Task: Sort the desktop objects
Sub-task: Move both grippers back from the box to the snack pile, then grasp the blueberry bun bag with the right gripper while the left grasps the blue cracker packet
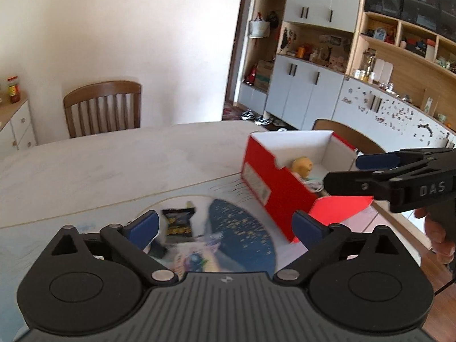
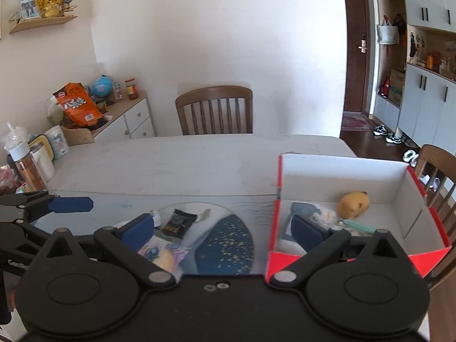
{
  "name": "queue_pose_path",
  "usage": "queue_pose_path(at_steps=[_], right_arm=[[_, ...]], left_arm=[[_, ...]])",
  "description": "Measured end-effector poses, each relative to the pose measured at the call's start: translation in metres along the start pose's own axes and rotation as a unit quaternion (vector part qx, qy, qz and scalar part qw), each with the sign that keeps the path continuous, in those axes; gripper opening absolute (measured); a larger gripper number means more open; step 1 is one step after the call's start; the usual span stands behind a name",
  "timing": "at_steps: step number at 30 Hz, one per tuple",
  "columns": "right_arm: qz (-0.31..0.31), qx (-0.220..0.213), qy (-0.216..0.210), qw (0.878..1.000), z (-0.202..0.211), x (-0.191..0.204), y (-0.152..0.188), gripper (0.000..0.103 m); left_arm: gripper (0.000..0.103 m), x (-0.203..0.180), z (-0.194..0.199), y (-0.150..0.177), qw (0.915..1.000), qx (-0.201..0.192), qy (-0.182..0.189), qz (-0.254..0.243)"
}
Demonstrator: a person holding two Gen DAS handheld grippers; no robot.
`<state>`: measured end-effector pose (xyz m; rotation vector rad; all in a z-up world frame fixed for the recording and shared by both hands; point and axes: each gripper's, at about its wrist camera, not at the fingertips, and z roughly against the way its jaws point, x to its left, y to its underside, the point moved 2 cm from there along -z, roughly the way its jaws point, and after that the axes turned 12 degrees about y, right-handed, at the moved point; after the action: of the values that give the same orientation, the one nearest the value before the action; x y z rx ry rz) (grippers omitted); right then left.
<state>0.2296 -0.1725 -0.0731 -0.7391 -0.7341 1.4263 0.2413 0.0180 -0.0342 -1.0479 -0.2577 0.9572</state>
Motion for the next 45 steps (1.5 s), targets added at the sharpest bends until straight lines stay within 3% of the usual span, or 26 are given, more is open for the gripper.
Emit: queue_pose_path(at_steps=[16,32,45], right_arm=[[0.016,0.013,0.015,1.0,-0.024,0.056,0.018,0.103],[0.035,0.037,0.045,0.998,-0.06,0.116,0.039,0.103],[0.016,0.082,0.072,0.994,-0.104,0.134,0.054,0.102]], left_arm=[[0.103,0.059,0.002,0.051,0.9991,0.029,-0.005,0.03],[0.103,0.117,-0.028,0.087,0.9964,0.074,-0.016,0.039],[0.103,0.129,-0.051,0.097,0.9953,0.09,-0.007,0.034]])
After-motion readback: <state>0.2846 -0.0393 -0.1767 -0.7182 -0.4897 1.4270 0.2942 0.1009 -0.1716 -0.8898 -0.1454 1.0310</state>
